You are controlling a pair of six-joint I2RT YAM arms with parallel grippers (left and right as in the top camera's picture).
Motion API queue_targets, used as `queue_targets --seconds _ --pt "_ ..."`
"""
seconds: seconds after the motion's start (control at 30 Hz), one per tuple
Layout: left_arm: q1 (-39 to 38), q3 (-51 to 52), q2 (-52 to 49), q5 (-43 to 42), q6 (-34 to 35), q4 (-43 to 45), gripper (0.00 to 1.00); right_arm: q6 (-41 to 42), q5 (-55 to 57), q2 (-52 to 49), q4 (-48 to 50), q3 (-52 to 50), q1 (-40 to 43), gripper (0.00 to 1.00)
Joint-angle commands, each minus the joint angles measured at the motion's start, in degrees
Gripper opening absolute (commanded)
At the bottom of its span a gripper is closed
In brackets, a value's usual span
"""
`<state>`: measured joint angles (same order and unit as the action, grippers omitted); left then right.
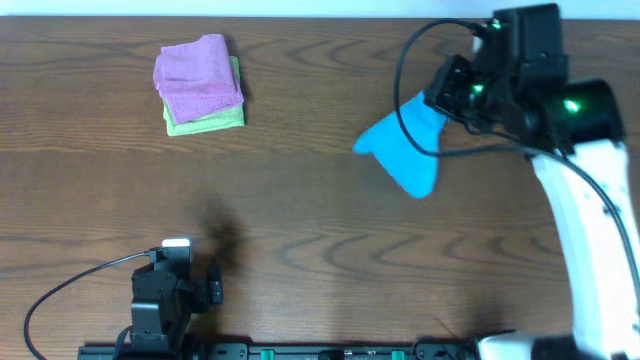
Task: Fold the cloth
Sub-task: 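Lift the blue cloth with the right gripper and pull it toward center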
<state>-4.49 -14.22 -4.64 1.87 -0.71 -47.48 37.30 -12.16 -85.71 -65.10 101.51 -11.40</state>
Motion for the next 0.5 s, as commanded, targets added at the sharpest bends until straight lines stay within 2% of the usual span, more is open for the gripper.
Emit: queue_targets --seconds 0.0,0.2,0.3,0.47 --pt "0.4 2.0 0.3 0.0 -0.6 -2.2 0.95 1.2 7.5 6.8 -4.2 0.4 -0.7 0.01" --pt "0.4 2.0 0.3 0.0 -0.6 -2.2 0.95 -9.7 10.9 14.6 -22.7 0.4 -3.2 0.01" --pt "0.4 2.0 0.3 0.0 -0.6 -2.2 0.95 -12.5 11.5 17.3 -29.6 0.4 -5.9 0.01" --pt "0.4 2.0 0.3 0.0 -0.6 -2.2 0.95 -12.6 15.5 20.7 -32.0 -0.1 -7.2 0.01"
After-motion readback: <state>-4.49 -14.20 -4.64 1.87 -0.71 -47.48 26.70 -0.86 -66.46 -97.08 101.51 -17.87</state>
